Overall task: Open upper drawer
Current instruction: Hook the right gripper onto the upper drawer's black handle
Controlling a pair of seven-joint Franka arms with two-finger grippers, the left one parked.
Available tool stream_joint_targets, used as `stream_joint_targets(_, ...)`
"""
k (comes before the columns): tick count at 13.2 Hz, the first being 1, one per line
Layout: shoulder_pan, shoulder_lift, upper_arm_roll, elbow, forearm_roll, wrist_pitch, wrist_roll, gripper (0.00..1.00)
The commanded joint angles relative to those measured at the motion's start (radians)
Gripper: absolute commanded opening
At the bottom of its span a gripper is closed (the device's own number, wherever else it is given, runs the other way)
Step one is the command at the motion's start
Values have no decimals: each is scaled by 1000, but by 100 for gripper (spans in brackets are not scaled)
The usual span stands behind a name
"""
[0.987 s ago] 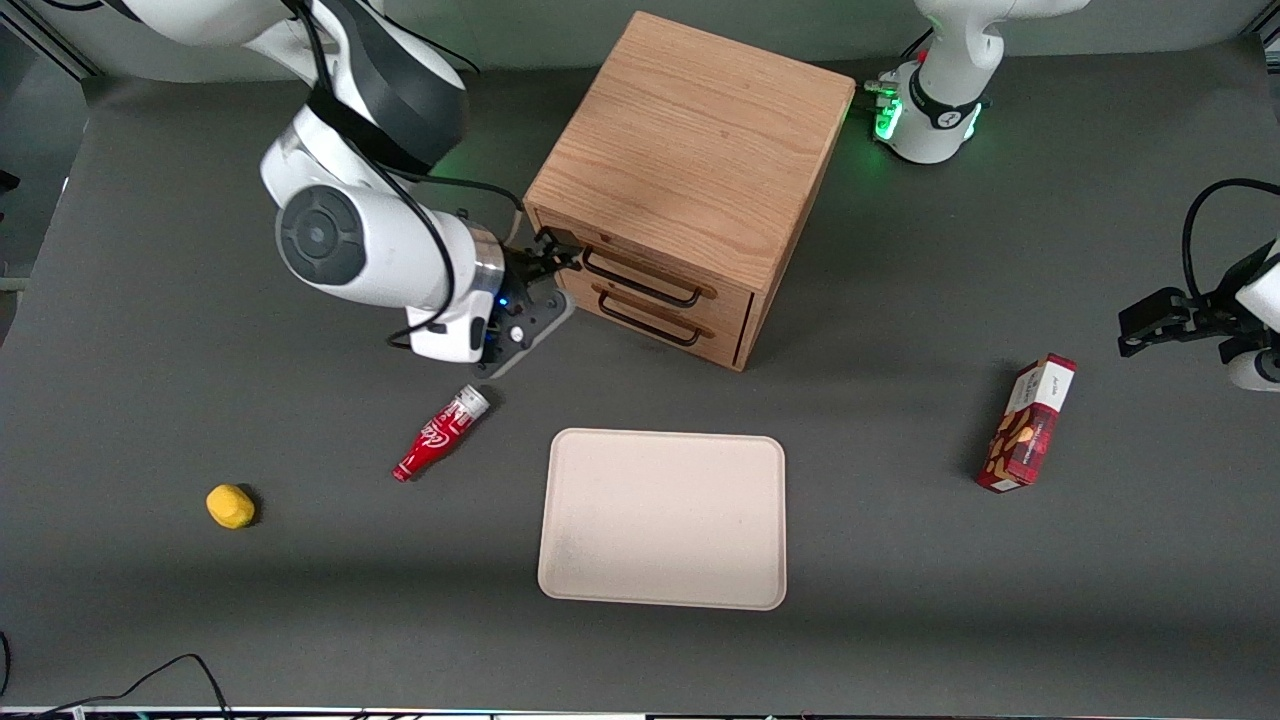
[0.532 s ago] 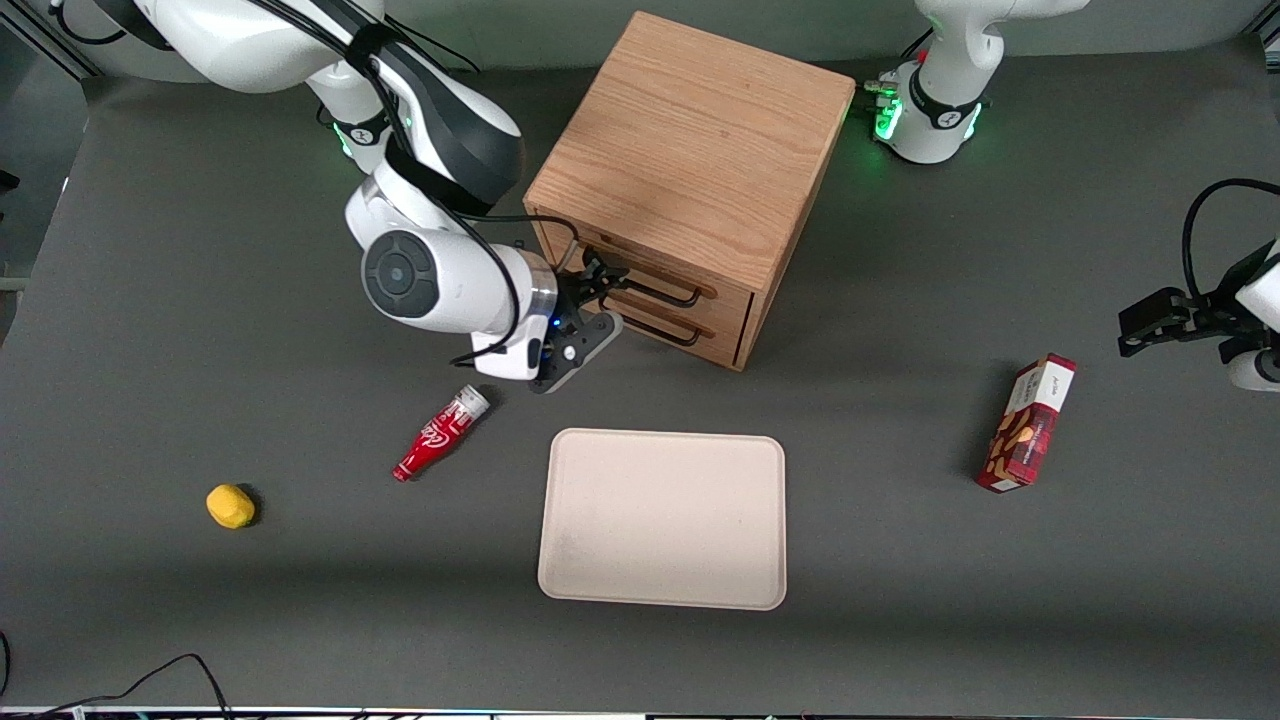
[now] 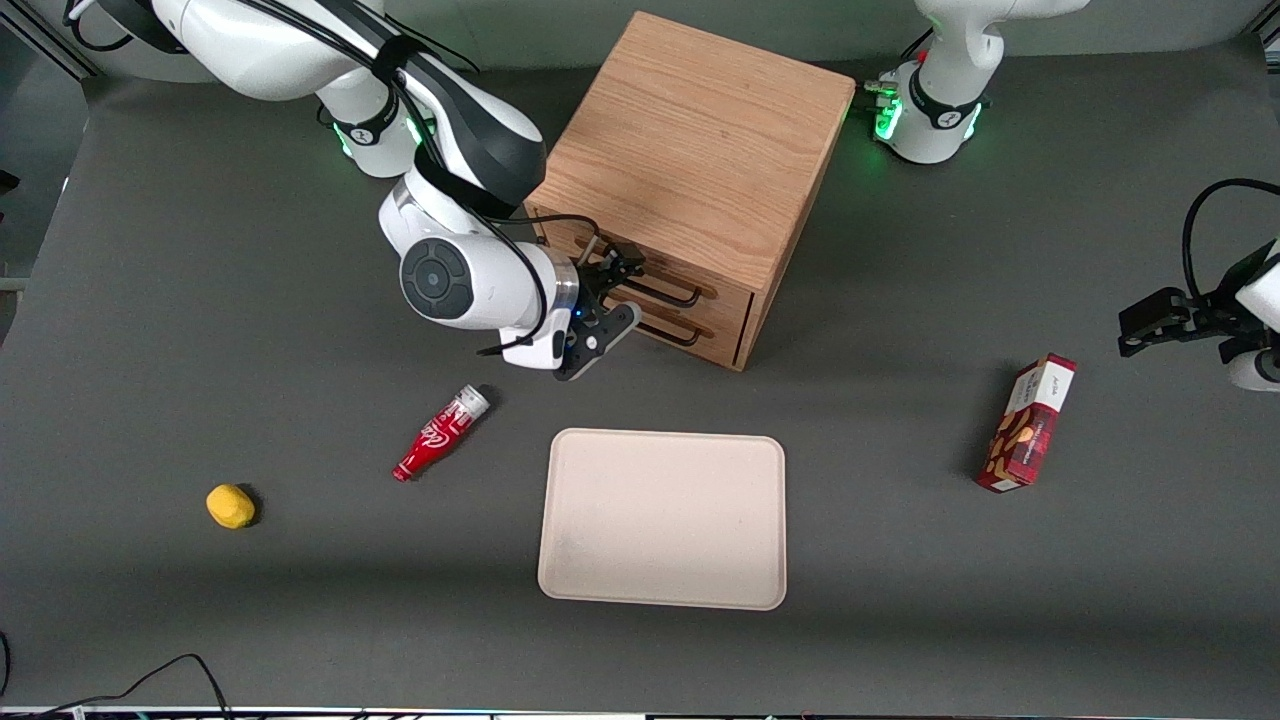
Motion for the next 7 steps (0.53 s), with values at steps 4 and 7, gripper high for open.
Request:
stream_joint_targets(4, -9, -6, 12, -32, 1, 67, -1, 100)
stream_joint_targets(7, -10, -15, 12, -26, -92, 84, -3, 100)
